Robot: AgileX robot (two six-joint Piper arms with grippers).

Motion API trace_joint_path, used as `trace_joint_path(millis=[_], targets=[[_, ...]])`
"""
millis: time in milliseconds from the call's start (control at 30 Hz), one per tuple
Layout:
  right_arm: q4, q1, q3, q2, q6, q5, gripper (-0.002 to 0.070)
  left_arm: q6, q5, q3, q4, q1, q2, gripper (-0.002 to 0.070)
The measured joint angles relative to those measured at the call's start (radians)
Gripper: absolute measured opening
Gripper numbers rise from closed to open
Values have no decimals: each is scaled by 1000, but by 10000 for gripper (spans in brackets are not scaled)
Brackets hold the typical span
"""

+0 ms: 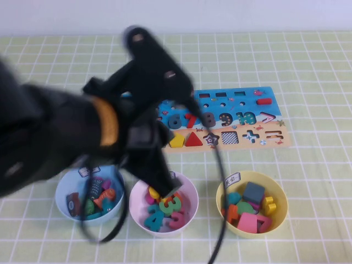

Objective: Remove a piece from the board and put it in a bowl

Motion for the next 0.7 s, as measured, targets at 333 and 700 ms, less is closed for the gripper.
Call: trace_joint_path(millis=[333, 700], targets=[[0, 0, 0, 0, 0, 0, -17, -99, -130, 273, 15, 0, -265, -2], [0, 0, 0, 0, 0, 0, -17, -111, -27, 308, 136, 0, -264, -3]])
